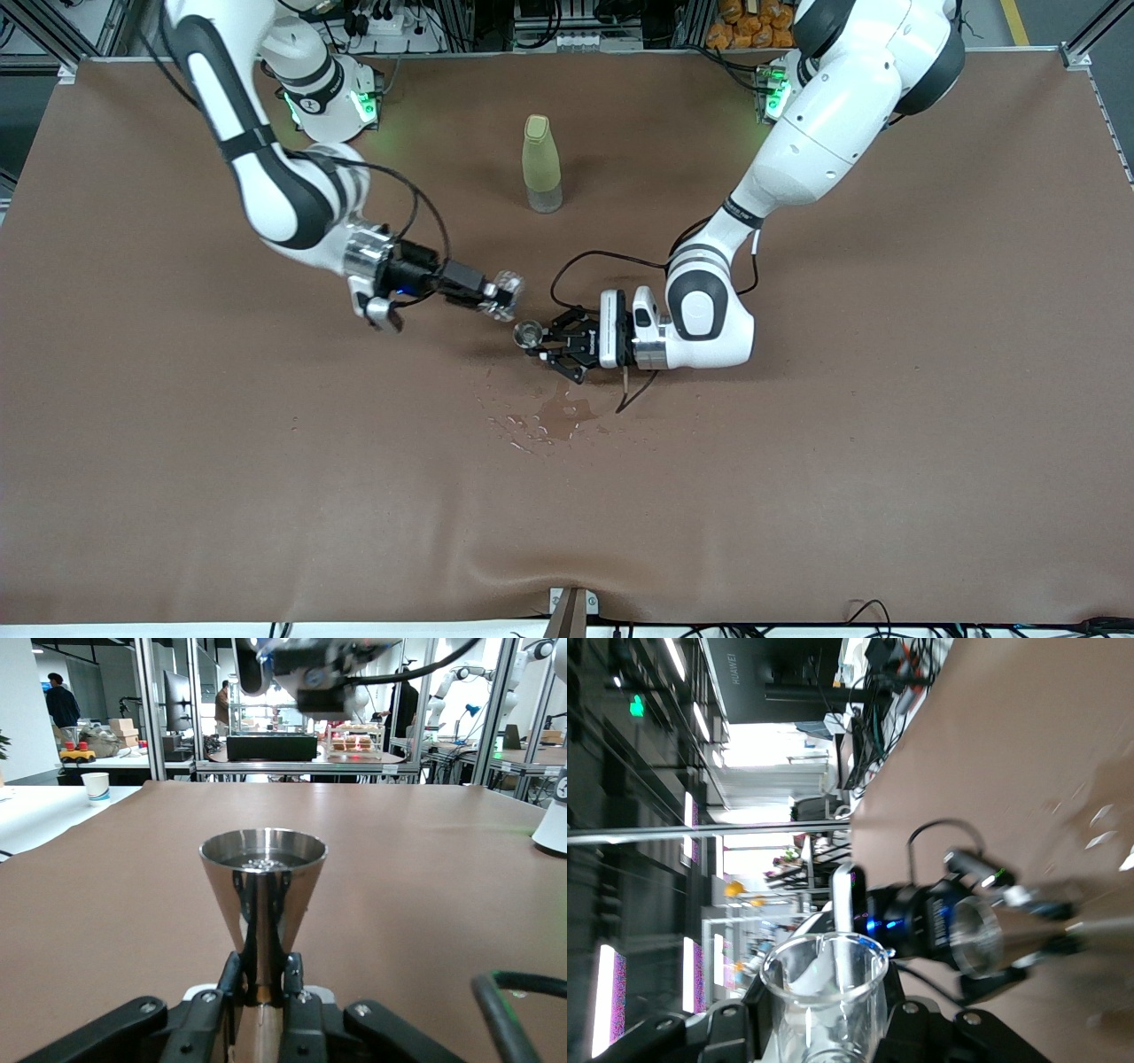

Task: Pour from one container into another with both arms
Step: 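Upright the cup with the right gripper while the left gripper lowers the jigger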

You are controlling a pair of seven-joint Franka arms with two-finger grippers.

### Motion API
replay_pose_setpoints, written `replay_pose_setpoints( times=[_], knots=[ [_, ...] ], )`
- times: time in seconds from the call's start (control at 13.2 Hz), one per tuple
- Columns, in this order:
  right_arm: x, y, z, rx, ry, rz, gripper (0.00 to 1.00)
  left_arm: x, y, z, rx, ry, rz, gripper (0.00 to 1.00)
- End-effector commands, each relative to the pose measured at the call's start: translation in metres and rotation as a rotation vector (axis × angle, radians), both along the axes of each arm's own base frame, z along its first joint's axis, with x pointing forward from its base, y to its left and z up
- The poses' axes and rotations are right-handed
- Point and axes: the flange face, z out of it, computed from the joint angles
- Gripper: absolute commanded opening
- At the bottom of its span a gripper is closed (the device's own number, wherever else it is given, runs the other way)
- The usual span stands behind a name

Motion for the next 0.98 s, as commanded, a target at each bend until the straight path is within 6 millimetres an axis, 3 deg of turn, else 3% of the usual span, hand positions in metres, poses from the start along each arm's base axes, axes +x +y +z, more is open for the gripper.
replay_pose_setpoints(
  times=[0.0, 0.23, 0.38, 0.6, 0.91],
  knots=[
    [0.021, -0.066, 0.011, -0.036, -0.141, 0.110, 0.18, 0.007, 0.017, 0.013, -0.024, -0.020, -0.001, 0.00],
    [0.049, -0.154, 0.010, -0.062, -0.303, 0.273, 0.17, 0.020, 0.057, 0.021, -0.038, -0.019, -0.024, 0.00],
    [0.063, -0.206, -0.010, -0.040, -0.458, 0.350, 0.18, 0.027, 0.093, 0.027, -0.048, 0.007, -0.062, 0.00],
    [0.074, -0.250, -0.050, -0.029, -0.626, 0.402, 0.18, 0.042, 0.161, 0.040, -0.033, 0.036, -0.114, 0.00],
    [0.100, -0.312, -0.053, -0.179, -0.852, 0.530, 0.18, 0.056, 0.266, 0.043, -0.025, 0.052, -0.152, 0.00]
  ],
)
